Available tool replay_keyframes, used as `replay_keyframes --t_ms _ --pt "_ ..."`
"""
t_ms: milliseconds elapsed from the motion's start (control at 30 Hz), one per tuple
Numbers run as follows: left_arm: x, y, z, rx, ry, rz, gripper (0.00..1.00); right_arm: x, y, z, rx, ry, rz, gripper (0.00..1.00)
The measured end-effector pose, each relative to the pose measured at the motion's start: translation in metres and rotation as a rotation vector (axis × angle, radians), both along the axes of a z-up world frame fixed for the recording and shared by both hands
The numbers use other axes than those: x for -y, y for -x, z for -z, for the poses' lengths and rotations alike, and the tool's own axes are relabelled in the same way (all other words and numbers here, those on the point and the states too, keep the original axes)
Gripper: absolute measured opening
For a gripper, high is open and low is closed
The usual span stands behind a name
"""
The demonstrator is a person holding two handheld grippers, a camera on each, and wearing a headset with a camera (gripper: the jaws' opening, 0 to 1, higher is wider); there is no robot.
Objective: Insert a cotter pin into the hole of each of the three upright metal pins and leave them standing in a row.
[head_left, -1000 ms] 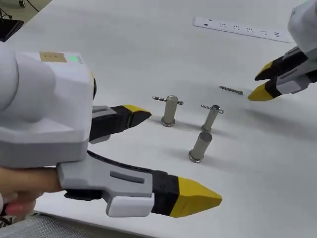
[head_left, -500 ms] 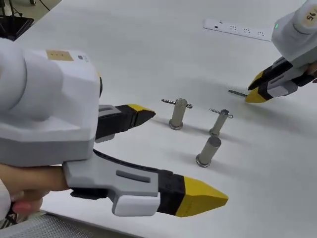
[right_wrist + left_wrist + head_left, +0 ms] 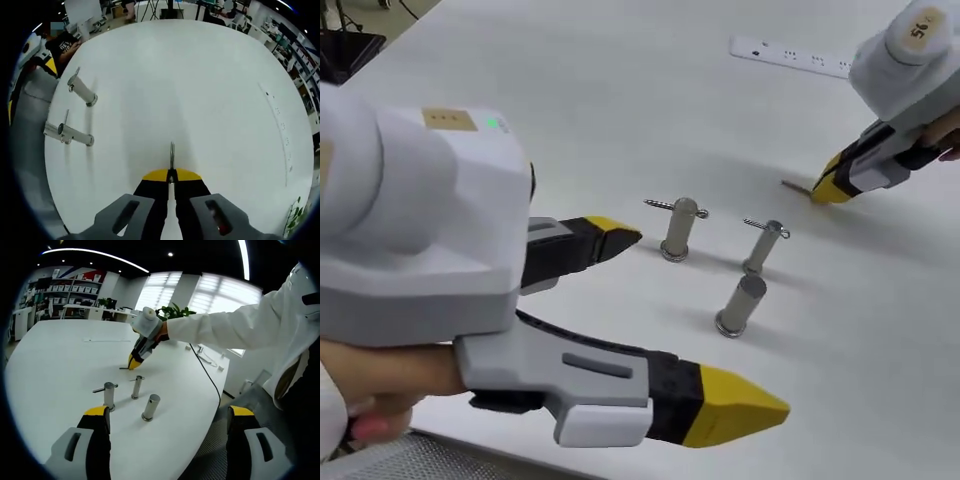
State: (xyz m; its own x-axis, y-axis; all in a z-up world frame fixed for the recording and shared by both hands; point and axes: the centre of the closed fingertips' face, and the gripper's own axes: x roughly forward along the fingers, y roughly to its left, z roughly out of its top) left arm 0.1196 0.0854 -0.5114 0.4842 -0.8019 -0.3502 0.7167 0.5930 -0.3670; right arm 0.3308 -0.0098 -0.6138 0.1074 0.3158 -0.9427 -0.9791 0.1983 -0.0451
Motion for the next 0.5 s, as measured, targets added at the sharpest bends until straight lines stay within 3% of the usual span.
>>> replay_keyframes --t_ms 67,200,500 --pt "-0.0008 -0.0001 0.0017 -0.005 -0.002 0.0 0.96 -0.0007 0.0002 0.0005 -0.009 0.026 0.011 0.0" --pt "0.0009 0.001 0.0021 -0.014 -0.004 -0.002 0.95 0.0004 -0.0017 0.0009 -0.002 0.08 -0.078 0.0" --pt "0.0014 0.0 0.0018 -0.017 -0.014 -0.005 0.95 -0.0005 -0.0019 0.0016 -0.007 0.203 -0.17 0.0"
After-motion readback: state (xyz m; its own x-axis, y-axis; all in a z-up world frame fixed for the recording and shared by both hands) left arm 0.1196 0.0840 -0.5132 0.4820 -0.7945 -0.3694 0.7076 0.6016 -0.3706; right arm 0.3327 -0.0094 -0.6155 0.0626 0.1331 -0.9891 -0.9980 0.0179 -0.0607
